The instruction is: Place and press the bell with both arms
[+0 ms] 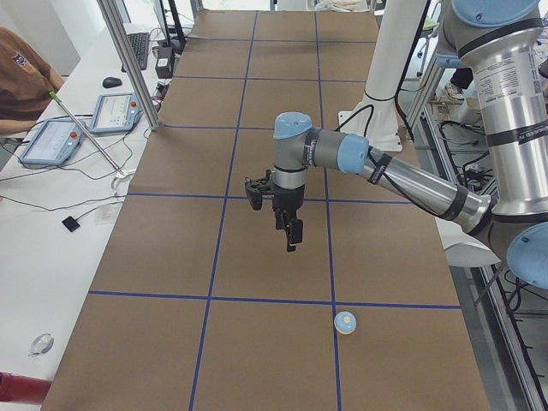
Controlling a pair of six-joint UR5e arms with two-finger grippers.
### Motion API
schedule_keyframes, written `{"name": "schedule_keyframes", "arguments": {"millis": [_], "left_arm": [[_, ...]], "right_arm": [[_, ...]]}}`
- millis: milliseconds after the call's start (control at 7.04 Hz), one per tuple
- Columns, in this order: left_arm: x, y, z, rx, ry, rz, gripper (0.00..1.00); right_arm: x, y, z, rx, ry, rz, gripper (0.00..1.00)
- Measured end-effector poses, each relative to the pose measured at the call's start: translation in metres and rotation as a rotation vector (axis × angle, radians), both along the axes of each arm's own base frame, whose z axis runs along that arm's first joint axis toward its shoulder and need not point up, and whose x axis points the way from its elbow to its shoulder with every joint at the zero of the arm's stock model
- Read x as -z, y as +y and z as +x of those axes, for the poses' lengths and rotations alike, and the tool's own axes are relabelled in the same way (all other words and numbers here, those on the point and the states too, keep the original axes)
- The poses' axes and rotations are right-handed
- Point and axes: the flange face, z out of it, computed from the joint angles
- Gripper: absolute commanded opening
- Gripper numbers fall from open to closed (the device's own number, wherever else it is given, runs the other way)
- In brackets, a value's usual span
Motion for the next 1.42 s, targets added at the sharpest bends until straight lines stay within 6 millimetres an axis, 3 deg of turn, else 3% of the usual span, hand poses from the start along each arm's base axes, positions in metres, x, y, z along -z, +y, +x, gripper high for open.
{"name": "schedule_keyframes", "arguments": {"millis": [284,995,1137,1421], "left_arm": [[-0.033,0.043,0.009,0.160,-0.067,-0.050,1.00],[-0.077,0.098,0.088,0.484,-0.307,-0.207,1.00],[-0.090,0.110,0.108,0.564,-0.368,-0.235,1.00],[-0.131,0.128,0.129,0.755,-0.471,-0.274,1.00]], "right_arm": [[0.000,0.001,-0.001,0.001,-0.012,-0.003,1.00],[0.001,0.001,-0.001,0.001,-0.021,-0.001,1.00],[0.002,0.000,-0.001,0.001,-0.021,0.003,1.00],[0.004,-0.001,-0.001,0.001,-0.020,0.010,1.00]]}}
